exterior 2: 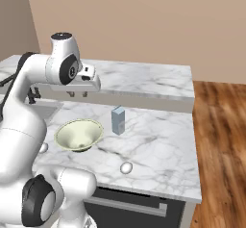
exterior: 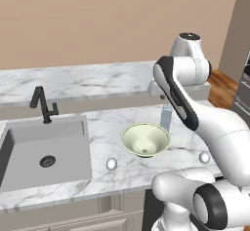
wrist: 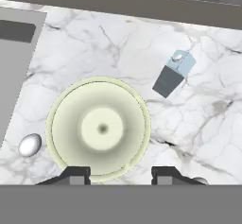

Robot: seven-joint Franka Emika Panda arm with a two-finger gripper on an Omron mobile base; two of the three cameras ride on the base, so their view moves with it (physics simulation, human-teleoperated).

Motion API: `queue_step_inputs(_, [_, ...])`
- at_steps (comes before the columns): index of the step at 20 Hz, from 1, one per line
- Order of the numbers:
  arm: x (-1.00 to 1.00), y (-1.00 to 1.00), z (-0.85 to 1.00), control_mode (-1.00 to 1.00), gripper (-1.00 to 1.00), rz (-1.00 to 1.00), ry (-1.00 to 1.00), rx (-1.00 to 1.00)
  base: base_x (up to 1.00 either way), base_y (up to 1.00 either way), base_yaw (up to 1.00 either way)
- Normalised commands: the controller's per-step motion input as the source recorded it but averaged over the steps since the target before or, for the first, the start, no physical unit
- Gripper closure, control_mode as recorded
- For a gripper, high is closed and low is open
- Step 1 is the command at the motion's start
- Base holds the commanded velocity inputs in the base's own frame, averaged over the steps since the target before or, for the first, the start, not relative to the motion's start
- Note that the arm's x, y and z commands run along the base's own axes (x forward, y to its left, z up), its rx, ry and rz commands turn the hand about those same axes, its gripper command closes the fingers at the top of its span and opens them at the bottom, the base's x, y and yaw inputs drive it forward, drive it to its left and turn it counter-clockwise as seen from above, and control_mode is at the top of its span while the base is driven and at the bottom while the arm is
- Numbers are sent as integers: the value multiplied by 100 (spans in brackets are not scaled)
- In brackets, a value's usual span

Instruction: Gather the eggs and milk located in the vicinity of the sink area and place them right next to the bowl.

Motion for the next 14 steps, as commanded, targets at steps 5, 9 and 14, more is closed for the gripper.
queue_step_inputs(5, [14,2,0,-100,-100,-13,0,0,0,0,0])
queue_step_inputs(9, [65,-37,-14,-100,-100,-41,7,-1,0,0,0])
queue_step_inputs(14, [100,-66,-41,-100,-100,-39,15,0,0,0,0])
